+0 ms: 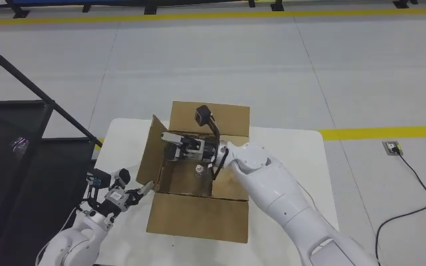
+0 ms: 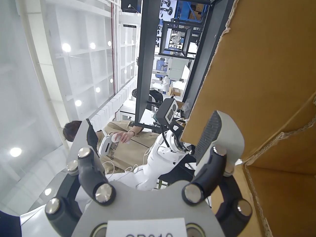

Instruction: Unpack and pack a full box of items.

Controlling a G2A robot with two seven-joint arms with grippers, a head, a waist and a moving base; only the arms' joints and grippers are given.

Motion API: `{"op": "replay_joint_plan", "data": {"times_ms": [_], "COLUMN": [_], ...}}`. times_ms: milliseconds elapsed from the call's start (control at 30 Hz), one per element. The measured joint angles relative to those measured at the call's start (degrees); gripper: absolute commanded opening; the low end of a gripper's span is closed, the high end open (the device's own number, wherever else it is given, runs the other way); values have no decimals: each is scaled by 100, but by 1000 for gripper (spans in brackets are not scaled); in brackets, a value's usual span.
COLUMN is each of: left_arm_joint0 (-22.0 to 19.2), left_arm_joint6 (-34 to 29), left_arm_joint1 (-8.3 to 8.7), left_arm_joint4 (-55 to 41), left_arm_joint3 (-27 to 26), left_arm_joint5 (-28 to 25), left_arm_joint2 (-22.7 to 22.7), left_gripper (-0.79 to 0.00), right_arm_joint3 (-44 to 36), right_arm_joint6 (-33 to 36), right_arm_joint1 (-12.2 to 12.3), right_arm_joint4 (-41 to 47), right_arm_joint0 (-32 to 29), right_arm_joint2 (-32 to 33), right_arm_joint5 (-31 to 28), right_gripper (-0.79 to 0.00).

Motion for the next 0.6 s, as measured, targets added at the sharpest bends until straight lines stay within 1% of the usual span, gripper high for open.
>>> {"op": "replay_joint_plan", "data": {"times_ms": [133,333,433,600], "left_arm_joint0": [174,307,302,232], "left_arm_joint6": [77,59,36,-93], "left_arm_joint1": [11,28,32,36], "left_arm_joint4": [-69,-138,-144,-110], "left_arm_joint3": [72,249,336,465], "left_arm_joint5": [20,56,106,222], "left_arm_joint2": [-200,-450,-514,-534], "left_gripper": [0,0,0,0], "right_arm_joint3": [-295,-1202,-1868,-3281], "right_arm_joint6": [135,184,98,129], "right_arm_joint1": [133,433,605,886], "right_arm_joint4": [-160,-642,-1036,-1598], "right_arm_joint0": [-184,-728,-1126,-1997], "right_arm_joint2": [233,735,1049,1656], "right_arm_joint5": [-182,-212,-154,84], "right_gripper": [0,0,0,0]}}
